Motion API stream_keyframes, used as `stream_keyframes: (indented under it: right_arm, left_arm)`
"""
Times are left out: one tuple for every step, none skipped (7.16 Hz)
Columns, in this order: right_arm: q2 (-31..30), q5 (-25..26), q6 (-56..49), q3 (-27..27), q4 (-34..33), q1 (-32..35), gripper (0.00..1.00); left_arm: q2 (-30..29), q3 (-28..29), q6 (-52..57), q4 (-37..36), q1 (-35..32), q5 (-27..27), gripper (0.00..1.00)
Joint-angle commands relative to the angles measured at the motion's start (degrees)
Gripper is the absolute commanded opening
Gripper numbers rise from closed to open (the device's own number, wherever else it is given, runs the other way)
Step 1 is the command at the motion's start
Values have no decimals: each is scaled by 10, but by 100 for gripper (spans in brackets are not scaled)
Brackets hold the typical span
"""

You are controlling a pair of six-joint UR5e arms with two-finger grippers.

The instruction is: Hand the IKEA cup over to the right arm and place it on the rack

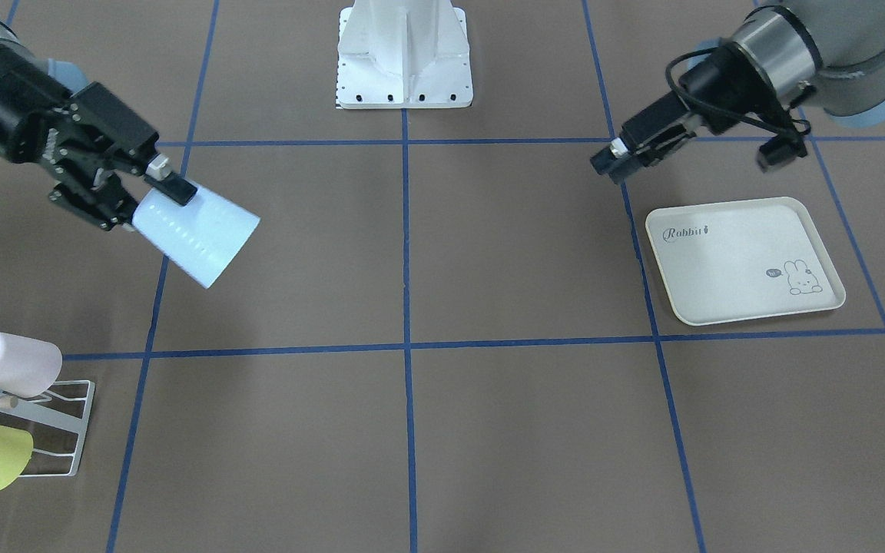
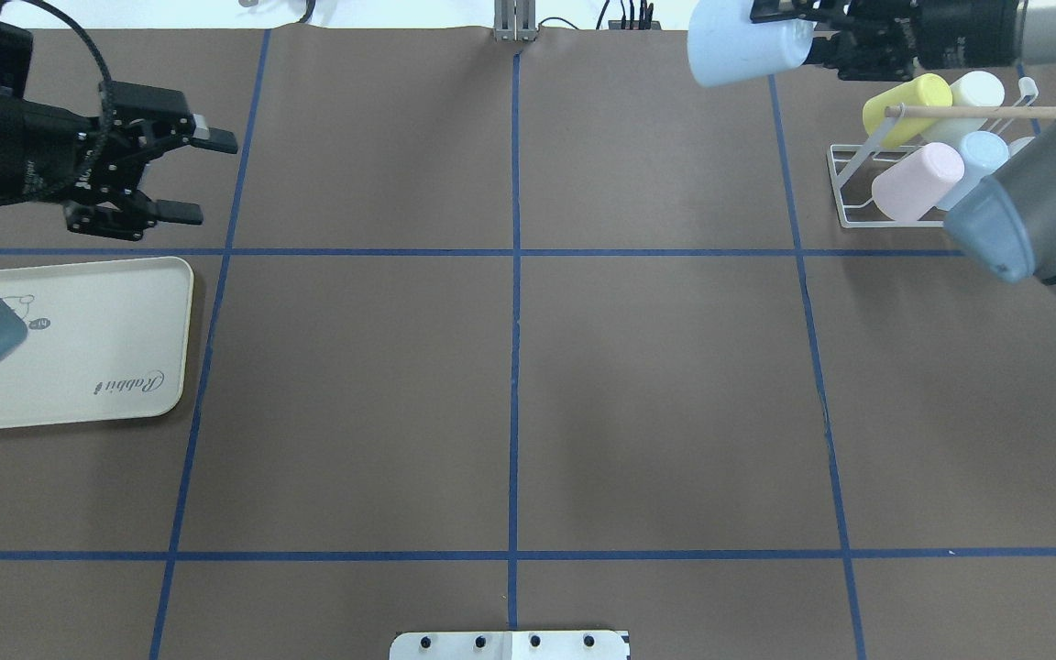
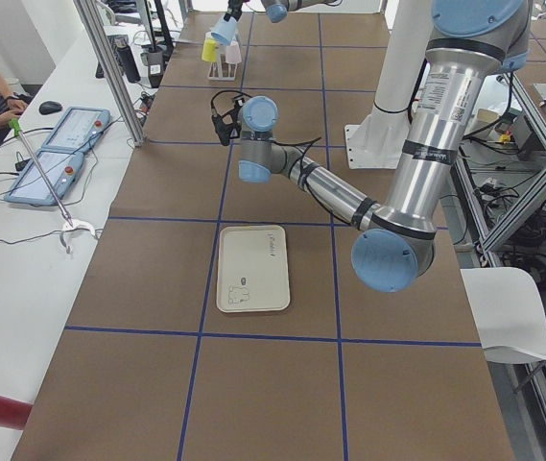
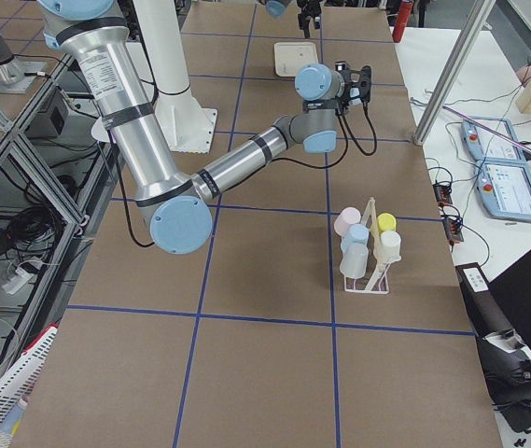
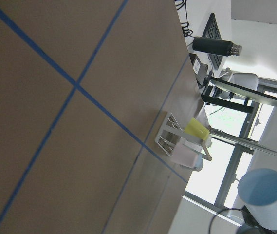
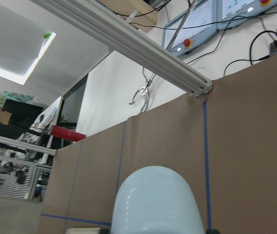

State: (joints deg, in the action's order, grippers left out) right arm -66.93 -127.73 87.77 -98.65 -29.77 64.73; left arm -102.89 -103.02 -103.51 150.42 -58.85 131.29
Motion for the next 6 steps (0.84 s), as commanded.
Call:
stream_keyframes:
  right_arm:
    - [0,-36,-204,3,-204,77,29]
    - [0,-37,-333,7,-305,100,30]
    - [2,-35,-492,19,-401,130,30]
    - [6,-32,-608,42,-462,147,30]
    - [10,-33,-667,95,-474,169,29]
    - [39,-38,-715,174,-476,184,29]
  left_arm:
    - [48,0,289,-143,-62,15,100]
    - [54,-1,378,-198,-85,11,100]
    - [70,0,484,-242,-113,7,100]
    - [81,-2,594,-294,-135,-21,100]
    - [101,-1,683,-324,-139,-61,100]
    - [106,1,754,-362,-151,-75,100]
